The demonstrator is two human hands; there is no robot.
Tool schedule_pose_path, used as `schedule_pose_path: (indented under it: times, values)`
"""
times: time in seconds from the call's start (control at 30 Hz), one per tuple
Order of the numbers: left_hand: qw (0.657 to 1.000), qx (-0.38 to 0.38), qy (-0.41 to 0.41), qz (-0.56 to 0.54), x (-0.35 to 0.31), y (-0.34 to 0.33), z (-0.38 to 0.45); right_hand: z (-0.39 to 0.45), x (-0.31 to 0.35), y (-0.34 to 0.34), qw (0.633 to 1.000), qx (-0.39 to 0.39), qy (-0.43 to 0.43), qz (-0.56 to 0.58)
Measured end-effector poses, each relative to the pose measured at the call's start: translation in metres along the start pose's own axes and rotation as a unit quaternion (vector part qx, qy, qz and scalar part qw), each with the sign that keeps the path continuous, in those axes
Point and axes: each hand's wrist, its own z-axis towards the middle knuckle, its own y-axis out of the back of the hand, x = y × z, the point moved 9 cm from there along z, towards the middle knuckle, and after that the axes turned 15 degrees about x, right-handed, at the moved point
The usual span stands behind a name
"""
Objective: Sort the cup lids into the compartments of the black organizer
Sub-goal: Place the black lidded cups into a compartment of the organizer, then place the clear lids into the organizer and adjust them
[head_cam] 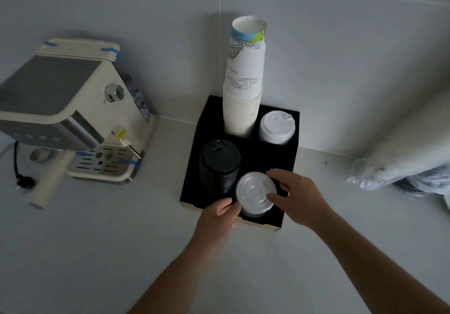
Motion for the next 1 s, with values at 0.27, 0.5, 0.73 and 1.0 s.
schedule_pose_path:
  times: [0.27, 0.5, 0.73, 1.0]
  values:
    - [0.999, 0.035, 0.015, 0.028, -0.006, -0.026, 0.011, 0.011, 0.002, -0.031, 0.98, 0.072, 0.0, -0.186]
    - [0.997, 0.055, 0.005, 0.047, -0.015, -0.044, 0.03, 0.006, -0.006, -0.027, 0.97, -0.005, -0.017, -0.242]
    - [0.997, 0.02, 0.045, 0.065, -0.005, -0.047, 0.051, 0.003, -0.008, -0.022, 0.977, -0.002, 0.032, -0.211]
    - [0.996, 0.006, 0.062, 0.064, -0.004, -0.045, 0.061, -0.005, -0.012, -0.018, 0.971, -0.057, 0.081, -0.219]
